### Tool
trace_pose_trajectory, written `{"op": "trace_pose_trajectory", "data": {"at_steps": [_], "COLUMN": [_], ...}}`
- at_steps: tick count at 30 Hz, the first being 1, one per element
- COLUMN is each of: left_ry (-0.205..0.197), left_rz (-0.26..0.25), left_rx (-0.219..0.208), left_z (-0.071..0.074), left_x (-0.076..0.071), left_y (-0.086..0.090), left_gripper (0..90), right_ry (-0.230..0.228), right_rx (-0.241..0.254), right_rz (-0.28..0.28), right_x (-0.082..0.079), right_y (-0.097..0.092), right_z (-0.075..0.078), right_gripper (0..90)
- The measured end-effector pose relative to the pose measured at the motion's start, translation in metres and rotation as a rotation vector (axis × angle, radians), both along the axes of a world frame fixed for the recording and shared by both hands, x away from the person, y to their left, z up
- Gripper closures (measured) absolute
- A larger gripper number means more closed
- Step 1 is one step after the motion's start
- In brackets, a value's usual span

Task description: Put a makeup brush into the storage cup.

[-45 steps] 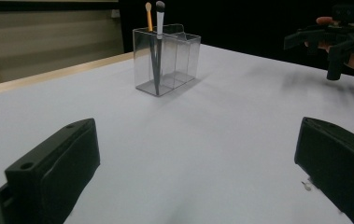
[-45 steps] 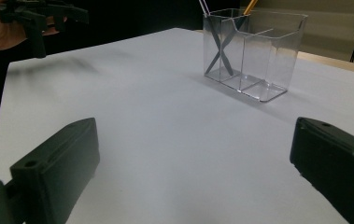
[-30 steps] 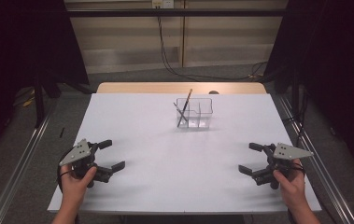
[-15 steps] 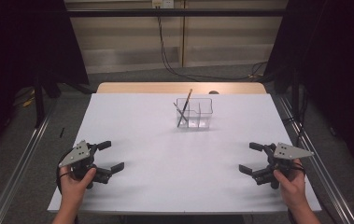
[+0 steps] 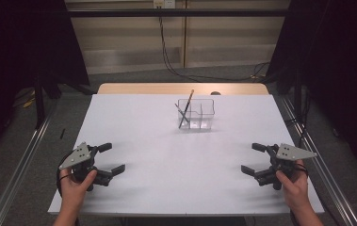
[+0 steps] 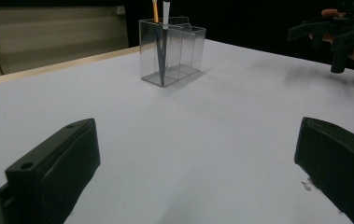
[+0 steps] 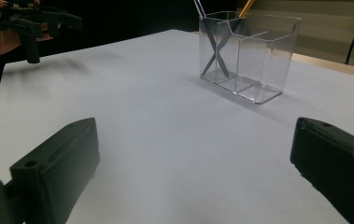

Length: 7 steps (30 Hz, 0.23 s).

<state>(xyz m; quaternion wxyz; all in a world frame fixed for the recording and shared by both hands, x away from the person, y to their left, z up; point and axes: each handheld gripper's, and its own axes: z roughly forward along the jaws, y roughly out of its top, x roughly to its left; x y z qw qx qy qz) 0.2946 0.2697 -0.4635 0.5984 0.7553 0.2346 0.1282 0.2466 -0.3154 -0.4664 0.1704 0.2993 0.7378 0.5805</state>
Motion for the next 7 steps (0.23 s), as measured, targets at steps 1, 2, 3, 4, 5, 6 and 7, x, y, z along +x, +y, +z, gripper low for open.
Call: {"op": "trace_pose_trajectory", "data": {"at_steps": [1, 2, 3, 4, 5, 6, 7], "left_ry": [-0.002, -0.002, -0.002, -0.003, -0.004, -0.004, -0.005], "left_rz": [-0.002, -0.003, -0.003, 0.001, 0.001, 0.001, 0.0], "left_rx": [-0.001, -0.003, -0.004, -0.005, -0.005, -0.006, -0.005], "left_z": [0.0001, 0.0002, 0.0004, 0.0004, 0.0005, 0.0006, 0.0008], "left_x": [0.0, -0.0001, -0.0002, -0.0005, -0.0006, -0.0007, -0.0008], "left_y": [0.0001, 0.0, 0.0001, -0.0001, -0.0003, -0.0005, -0.0007], "left_gripper": [0.1, 0.1, 0.1, 0.2, 0.2, 0.2, 0.2], "right_ry": [0.001, 0.001, 0.001, 0.001, 0.001, 0.0, -0.001], "right_rx": [0.001, 0.002, 0.003, 0.003, 0.002, 0.002, 0.001], "right_rz": [0.0, 0.001, 0.001, 0.001, 0.001, 0.0, 0.0], "right_x": [0.0, 0.0001, 0.0002, 0.0002, 0.0002, 0.0001, 0.0001], "right_y": [0.0, -0.0001, -0.0002, -0.0002, -0.0002, -0.0003, -0.0003], "right_z": [0.0001, 0.0002, 0.0003, 0.0003, 0.0003, 0.0003, 0.0004], "right_gripper": [0.9, 0.9, 0.9, 0.9, 0.9, 0.9, 0.9]}}
